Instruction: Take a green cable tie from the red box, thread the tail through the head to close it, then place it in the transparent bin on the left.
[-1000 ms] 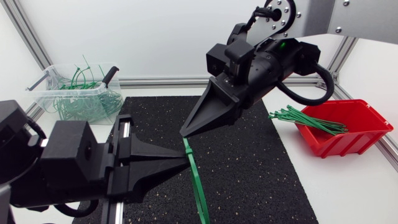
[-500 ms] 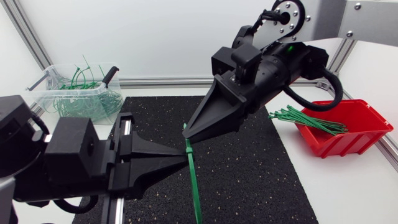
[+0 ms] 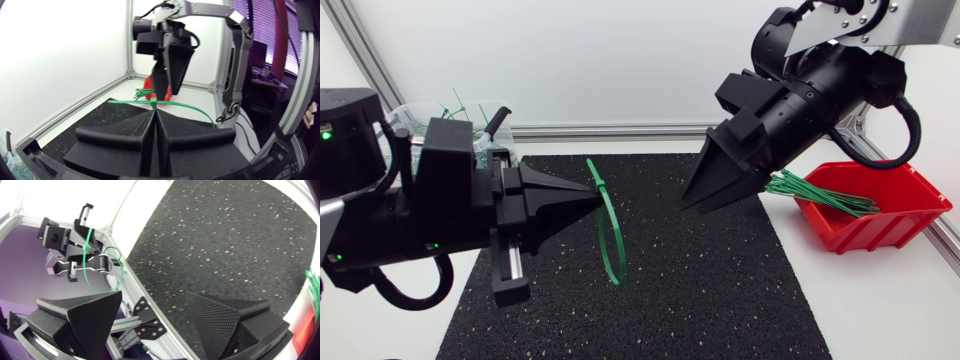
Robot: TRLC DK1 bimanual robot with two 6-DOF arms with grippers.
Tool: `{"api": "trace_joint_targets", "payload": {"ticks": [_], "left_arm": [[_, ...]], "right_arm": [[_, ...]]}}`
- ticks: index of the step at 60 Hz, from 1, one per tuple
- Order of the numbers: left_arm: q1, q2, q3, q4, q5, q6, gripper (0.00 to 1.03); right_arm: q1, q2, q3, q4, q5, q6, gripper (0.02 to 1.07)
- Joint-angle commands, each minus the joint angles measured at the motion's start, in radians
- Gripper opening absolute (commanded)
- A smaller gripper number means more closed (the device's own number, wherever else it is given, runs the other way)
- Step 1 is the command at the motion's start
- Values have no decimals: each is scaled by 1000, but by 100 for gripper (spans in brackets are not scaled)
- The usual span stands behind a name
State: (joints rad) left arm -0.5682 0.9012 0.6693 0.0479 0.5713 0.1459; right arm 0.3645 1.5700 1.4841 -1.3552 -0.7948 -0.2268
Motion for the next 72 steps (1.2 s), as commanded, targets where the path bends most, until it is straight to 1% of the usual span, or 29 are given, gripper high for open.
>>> {"api": "trace_joint_targets", "payload": {"ticks": [1, 5, 8, 9, 12, 14, 15, 17, 22, 24, 28, 32, 37, 42, 43, 48, 55, 59, 63, 65, 66, 67, 68, 69, 70, 71, 72], "left_arm": [[44, 15, 52, -49, -48, 57, 3], [108, 19, 90, -94, -77, 67, 3], [176, 28, 124, -118, -87, 67, 3], [212, 34, 141, -126, -88, 67, 3], [284, 48, 167, -131, -99, 80, 3], [330, 61, 187, -128, -129, 101, 3], [340, 65, 191, -128, -136, 104, 3], [398, 93, 227, -126, -163, 121, 3], [545, 189, 323, -123, -169, 129, 3], [600, 231, 371, -120, -168, 129, 3], [674, 308, 444, -95, -168, 130, 3], [757, 406, 530, -46, -168, 129, 3], [795, 501, 616, -20, -180, 130, 3], [808, 590, 684, 7, -217, 130, 4], [811, 607, 694, 12, -222, 130, 4], [812, 696, 748, 23, -269, 142, 14], [808, 805, 805, 58, -358, 175, 15], [811, 869, 852, 40, -381, 176, 16], [812, 912, 875, 29, -410, 187, 26], [811, 927, 885, 12, -410, 188, 37], [811, 930, 885, 6, -412, 192, 47], [809, 933, 885, 1, -412, 198, 61], [809, 936, 883, 0, -413, 199, 71], [808, 938, 883, -5, -419, 199, 93], [806, 938, 882, -10, -422, 201, 103], [804, 938, 882, -14, -424, 202, 100], [804, 938, 882, -17, -426, 202, 100]], "right_arm": [[-9, -53, -51, 54, 83, 83, 103], [-7, -76, -59, 82, 138, 98, 103], [-7, -96, -68, 125, 203, 122, 103], [-9, -103, -73, 140, 224, 130, 103], [-9, -117, -82, 169, 275, 142, 103], [-9, -126, -88, 189, 321, 152, 103], [-9, -131, -93, 199, 339, 155, 103], [-9, -142, -102, 222, 374, 165, 103], [-9, -162, -128, 265, 444, 175, 103], [-9, -168, -137, 275, 463, 175, 103], [-9, -183, -157, 297, 485, 175, 103], [-9, -196, -177, 312, 496, 176, 103], [-9, -203, -188, 314, 497, 175, 103], [-9, -214, -197, 321, 519, 175, 103], [-9, -217, -199, 323, 520, 175, 103], [-9, -228, -206, 327, 529, 175, 103], [-6, -245, -219, 332, 560, 175, 103], [-2, -252, -228, 332, 569, 175, 103], [2, -261, -237, 332, 574, 175, 103], [2, -266, -240, 332, 580, 173, 103], [4, -269, -242, 332, 582, 173, 103], [4, -272, -243, 332, 582, 173, 103], [4, -274, -243, 332, 582, 173, 103], [2, -275, -245, 332, 583, 173, 103], [2, -277, -245, 332, 585, 173, 103], [2, -278, -245, 334, 589, 173, 103], [2, -280, -245, 332, 592, 173, 103]]}}
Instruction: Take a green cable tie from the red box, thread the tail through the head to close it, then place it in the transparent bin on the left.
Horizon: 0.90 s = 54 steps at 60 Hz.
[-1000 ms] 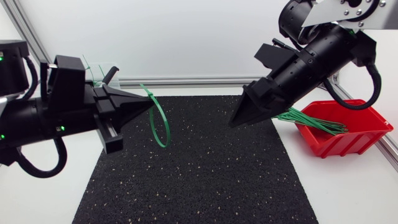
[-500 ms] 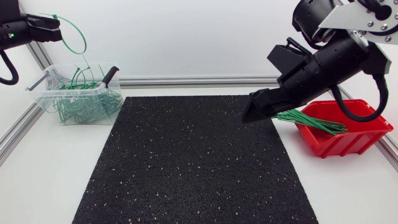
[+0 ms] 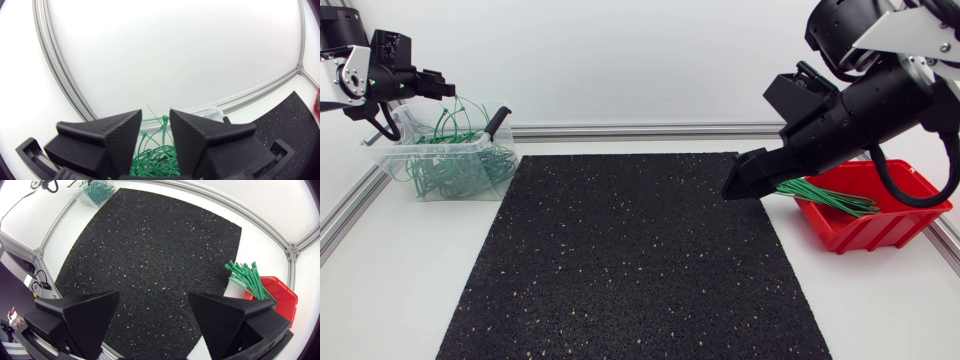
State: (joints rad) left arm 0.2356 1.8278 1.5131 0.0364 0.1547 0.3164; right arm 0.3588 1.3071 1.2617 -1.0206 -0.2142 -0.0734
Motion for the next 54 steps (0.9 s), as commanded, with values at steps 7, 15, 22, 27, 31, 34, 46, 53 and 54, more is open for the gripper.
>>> {"api": "trace_joint_targets", "payload": {"ticks": [7, 15, 22, 27, 31, 34, 46, 53, 54], "left_arm": [[-13, -28, 22, -50, -9, 33, 100], [-36, -121, -30, -116, -12, 33, 100], [-50, -223, -116, -118, -9, 33, 100], [-51, -283, -169, -121, 8, 29, 100], [-51, -349, -235, -121, 28, 27, 100], [-51, -381, -277, -119, 37, 27, 100], [-59, -553, -450, -95, 51, 33, 100], [-73, -647, -539, -82, 49, 36, 100], [-76, -659, -554, -76, 49, 38, 100]], "right_arm": [[-15, -34, -35, 30, 35, 18, 103], [-90, -55, -56, 79, 62, -9, 103], [-161, -100, -93, 123, 62, -52, 103], [-201, -154, -142, 175, 62, -78, 103], [-238, -209, -202, 235, 64, -94, 103], [-268, -255, -254, 290, 64, -103, 103], [-382, -419, -446, 464, 62, -140, 103], [-423, -486, -524, 524, 62, -140, 103], [-432, -500, -538, 534, 62, -138, 103]]}}
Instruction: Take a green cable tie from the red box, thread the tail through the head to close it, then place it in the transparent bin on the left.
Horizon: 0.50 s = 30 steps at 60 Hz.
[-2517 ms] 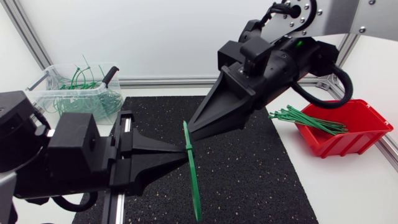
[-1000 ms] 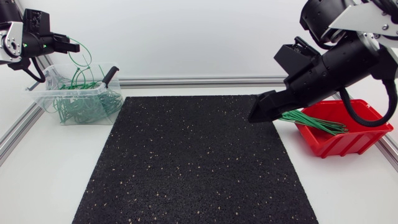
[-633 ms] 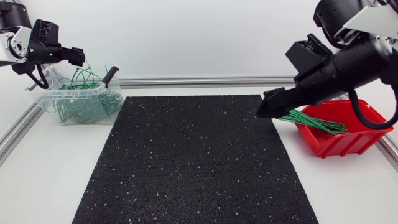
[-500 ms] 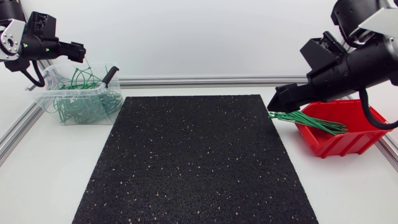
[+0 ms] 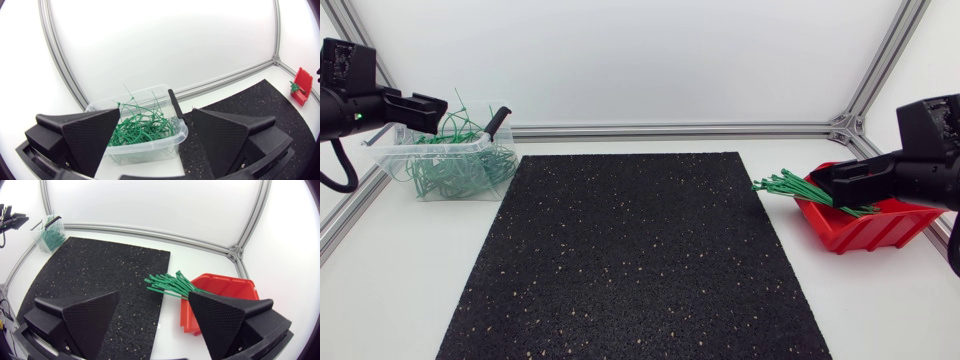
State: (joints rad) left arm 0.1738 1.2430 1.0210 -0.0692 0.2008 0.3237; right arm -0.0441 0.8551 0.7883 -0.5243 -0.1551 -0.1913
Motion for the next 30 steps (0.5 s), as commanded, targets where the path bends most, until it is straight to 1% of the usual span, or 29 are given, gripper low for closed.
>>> {"api": "trace_joint_targets", "payload": {"ticks": [1, 6, 12, 26, 30], "left_arm": [[-17, -91, -79, 35, 3, 37, 100], [-22, -151, -139, 55, 3, 46, 100], [-22, -214, -208, 72, 3, 48, 100], [-23, -327, -351, 134, 5, 38, 100], [-23, -355, -401, 175, 5, 31, 100]], "right_arm": [[-34, -56, -72, 41, 2, -20, 103], [-40, -102, -106, 46, 3, -7, 103], [-51, -166, -181, 124, 12, 0, 103], [-80, -255, -271, 191, 19, -8, 103], [-80, -274, -290, 205, 19, -8, 103]]}}
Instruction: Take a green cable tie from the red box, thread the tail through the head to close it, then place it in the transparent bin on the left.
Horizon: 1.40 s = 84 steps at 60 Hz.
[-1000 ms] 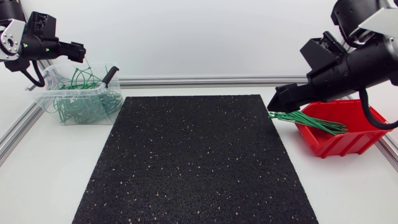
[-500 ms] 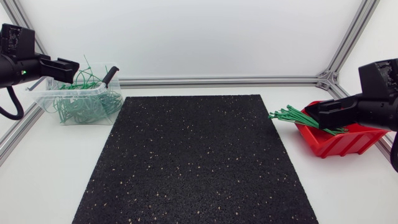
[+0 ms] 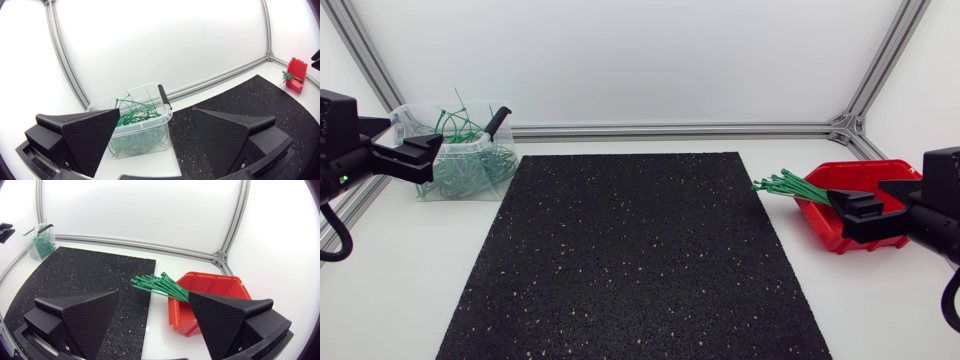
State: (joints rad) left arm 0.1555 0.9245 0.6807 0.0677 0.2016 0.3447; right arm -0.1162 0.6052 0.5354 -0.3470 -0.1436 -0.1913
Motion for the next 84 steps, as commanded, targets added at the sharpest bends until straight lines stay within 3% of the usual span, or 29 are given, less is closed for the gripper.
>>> {"api": "trace_joint_targets", "payload": {"ticks": [1, 18, 29, 33, 37, 43, 84], "left_arm": [[-7, -44, -73, 50, 2, 8, 100], [-62, -296, -331, 270, 1, -15, 100], [-63, -337, -400, 299, -5, -98, 100], [-62, -325, -411, 299, -5, -111, 100], [-42, -319, -406, 296, -5, -207, 100], [-10, -332, -415, 270, 4, -222, 100], [-97, -707, -587, 71, -112, -290, 100]], "right_arm": [[-10, -30, -41, 29, 7, -8, 103], [-13, -101, -115, 79, 7, -4, 103], [0, -155, -179, 128, 30, 15, 103], [9, -190, -207, 145, 39, 29, 103], [18, -224, -234, 162, 47, 42, 103], [31, -275, -274, 186, 60, 62, 103], [116, -605, -535, 347, 144, 191, 103]]}}
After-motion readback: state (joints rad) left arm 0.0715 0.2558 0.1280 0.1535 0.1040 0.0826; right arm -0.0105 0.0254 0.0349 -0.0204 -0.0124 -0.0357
